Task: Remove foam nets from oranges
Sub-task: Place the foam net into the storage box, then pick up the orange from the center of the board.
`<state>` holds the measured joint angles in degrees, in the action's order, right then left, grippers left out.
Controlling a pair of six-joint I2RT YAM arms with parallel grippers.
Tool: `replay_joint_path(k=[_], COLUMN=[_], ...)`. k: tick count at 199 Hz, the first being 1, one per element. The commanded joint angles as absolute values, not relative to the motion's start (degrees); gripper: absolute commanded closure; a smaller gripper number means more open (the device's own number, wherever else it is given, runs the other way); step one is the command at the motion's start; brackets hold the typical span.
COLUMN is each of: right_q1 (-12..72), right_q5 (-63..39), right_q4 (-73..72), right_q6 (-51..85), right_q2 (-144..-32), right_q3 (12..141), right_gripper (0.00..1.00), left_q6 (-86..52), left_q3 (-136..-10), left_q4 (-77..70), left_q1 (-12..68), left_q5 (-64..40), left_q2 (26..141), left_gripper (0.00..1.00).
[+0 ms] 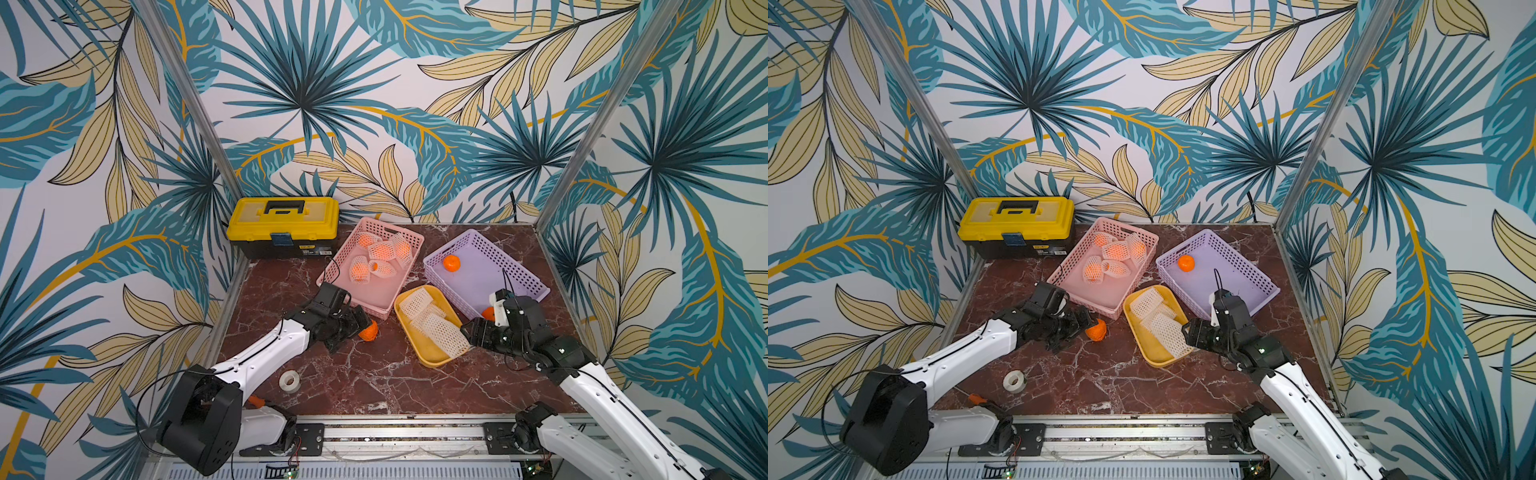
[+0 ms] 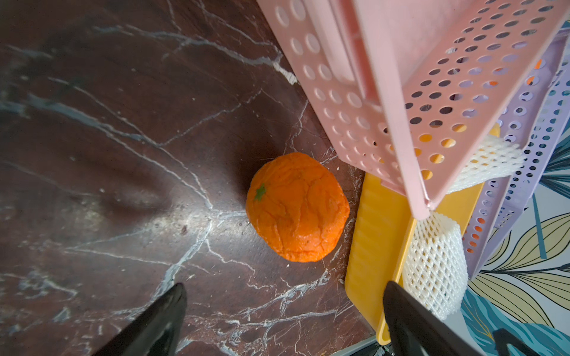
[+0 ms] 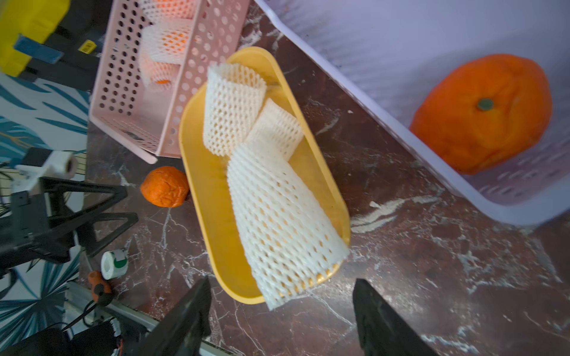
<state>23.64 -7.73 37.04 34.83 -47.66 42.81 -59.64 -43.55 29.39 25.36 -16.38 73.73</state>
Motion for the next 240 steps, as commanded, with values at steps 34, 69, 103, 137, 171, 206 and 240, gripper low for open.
replay_joint_path(k=[34,69,103,137,171,206,240], right_q1=[43.7,55.4,61.9,62.9,63.3,63.3,63.3], right_q5=[0.4,10.4,18.8,21.6,24.5,23.1,24.7], right_q4=[23.9,18.5,12.0,9.1,8.5,9.8,9.3], right_q6=[26.8,25.2,31.0,40.8,42.8,44.0,45.8], right_q2=[-61.3,-72.8,-83.2,-92.2,-99.2,-106.6,-111.0], right_q3=[49.9,53.7,56.7,61.1,65.2,70.6,73.0], right_gripper=[0.26,0.24,0.14,0.09,0.03,0.03,0.04], left_q6=[-55.5,-53.0,-43.6,-37.9,-37.3,-38.7,-39.1], left_q3=[-50.9,-57.8,-70.8,-78.2,-73.4,-63.4,-63.0], left_q4=[36.7,43.3,51.2,52.6,49.5,40.8,40.8], left_q1=[21.4,18.9,16.3,15.9,15.9,14.8,14.6], left_q5=[-14.5,-8.4,-3.0,2.9,9.4,7.8,9.5], left_q2=[67.4,61.5,62.7,66.6,67.1,62.7,60.6], left_gripper=[0.00,0.00,0.00,0.00,0.00,0.00,0.00])
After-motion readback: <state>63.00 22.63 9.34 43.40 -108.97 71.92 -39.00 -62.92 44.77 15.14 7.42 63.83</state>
